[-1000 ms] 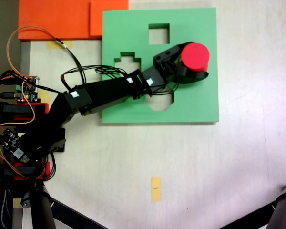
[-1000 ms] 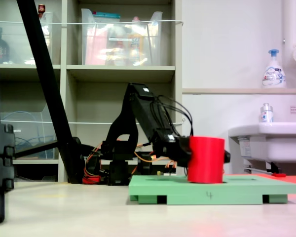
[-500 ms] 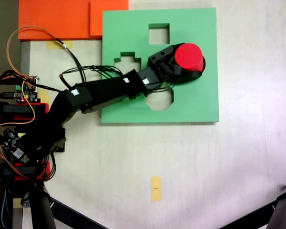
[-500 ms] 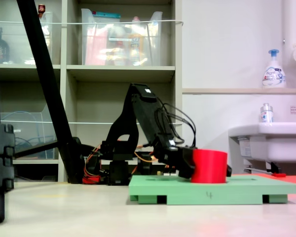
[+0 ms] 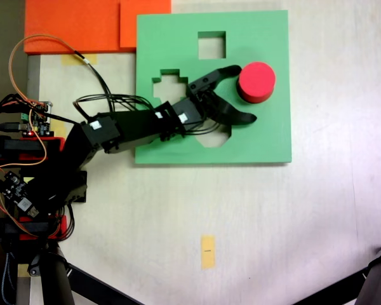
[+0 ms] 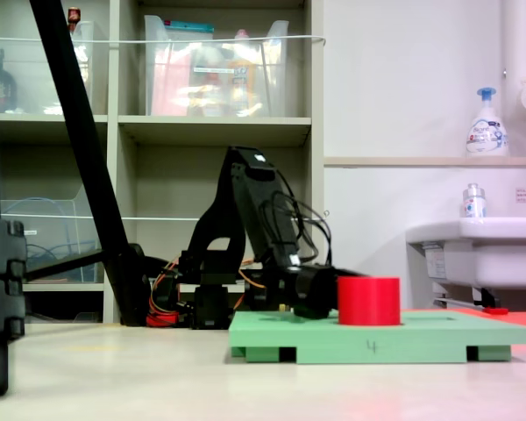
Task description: Put the cylinder block into the corresponding hole
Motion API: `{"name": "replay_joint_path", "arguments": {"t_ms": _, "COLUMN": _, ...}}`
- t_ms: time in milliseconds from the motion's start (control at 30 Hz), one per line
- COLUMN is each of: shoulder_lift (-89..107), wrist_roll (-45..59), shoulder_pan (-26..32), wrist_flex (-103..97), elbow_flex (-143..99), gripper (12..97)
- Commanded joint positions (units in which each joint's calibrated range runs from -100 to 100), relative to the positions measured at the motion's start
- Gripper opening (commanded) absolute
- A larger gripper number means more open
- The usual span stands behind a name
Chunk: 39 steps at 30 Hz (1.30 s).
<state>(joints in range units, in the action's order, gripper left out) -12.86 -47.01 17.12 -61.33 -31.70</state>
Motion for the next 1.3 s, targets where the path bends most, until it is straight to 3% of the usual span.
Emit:
{"name": "replay_joint_path", "arguments": {"t_ms": 0, "shoulder_lift": 6.99, "wrist_roll": 1.51, "shoulder_pan": -0.88, "wrist_flex": -3.23, "elbow_flex": -3.49, "gripper": 70.7}}
{"name": "replay_joint_path", "arguments": {"t_ms": 233, "shoulder_lift": 34.79, "wrist_roll": 5.13, "shoulder_pan": -2.74, "wrist_flex": 0.33, "elbow_flex": -14.36, "gripper": 69.1}}
{"name": "replay_joint_path", "arguments": {"t_ms": 333, "shoulder_lift": 55.04, "wrist_roll": 7.18, "shoulder_pan": -4.00, "wrist_flex": 14.29, "elbow_flex": -18.05, "gripper": 53.6}}
{"name": "replay_joint_path", "arguments": {"t_ms": 433, "shoulder_lift": 73.61, "wrist_roll": 10.79, "shoulder_pan": -5.32, "wrist_flex": 31.24, "elbow_flex": -18.15, "gripper": 48.2}}
{"name": "replay_joint_path", "arguments": {"t_ms": 567, "shoulder_lift": 99.87, "wrist_roll": 23.69, "shoulder_pan": -7.72, "wrist_flex": 53.48, "elbow_flex": -18.95, "gripper": 39.7}}
{"name": "replay_joint_path", "arguments": {"t_ms": 633, "shoulder_lift": 111.32, "wrist_roll": 32.63, "shoulder_pan": -8.25, "wrist_flex": 62.92, "elbow_flex": -19.94, "gripper": 40.0}}
{"name": "replay_joint_path", "arguments": {"t_ms": 900, "shoulder_lift": 112.86, "wrist_roll": 43.13, "shoulder_pan": -15.82, "wrist_flex": 70.82, "elbow_flex": -39.98, "gripper": 42.4}}
{"name": "replay_joint_path", "arguments": {"t_ms": 1267, "shoulder_lift": 112.86, "wrist_roll": 48.40, "shoulder_pan": -16.36, "wrist_flex": 66.10, "elbow_flex": -68.30, "gripper": 47.9}}
